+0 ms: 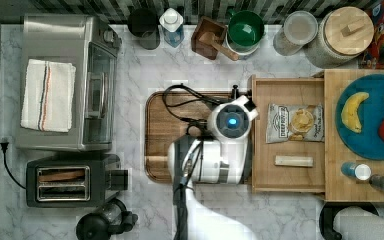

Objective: Close the drawer.

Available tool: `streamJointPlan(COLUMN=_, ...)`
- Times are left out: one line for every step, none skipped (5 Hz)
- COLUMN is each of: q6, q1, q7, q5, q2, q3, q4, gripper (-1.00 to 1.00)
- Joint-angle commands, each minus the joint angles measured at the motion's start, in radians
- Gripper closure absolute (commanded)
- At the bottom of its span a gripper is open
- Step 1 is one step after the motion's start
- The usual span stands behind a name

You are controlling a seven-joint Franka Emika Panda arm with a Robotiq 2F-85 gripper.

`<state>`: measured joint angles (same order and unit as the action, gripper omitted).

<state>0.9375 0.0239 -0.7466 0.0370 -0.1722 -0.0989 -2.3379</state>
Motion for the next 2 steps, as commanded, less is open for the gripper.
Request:
streamJointPlan(q6=0.001, q1=-0.1, q7=-0.285, q5=0.001, q2=-0.018, q3=-0.025, q4=0.063, gripper=1.0)
streamJointPlan(q6=0.048, q1=-0.159, q7=-0.409, q5=0.055, q2=-0.076, q3=-0.028, q4=0.095, gripper=1.0)
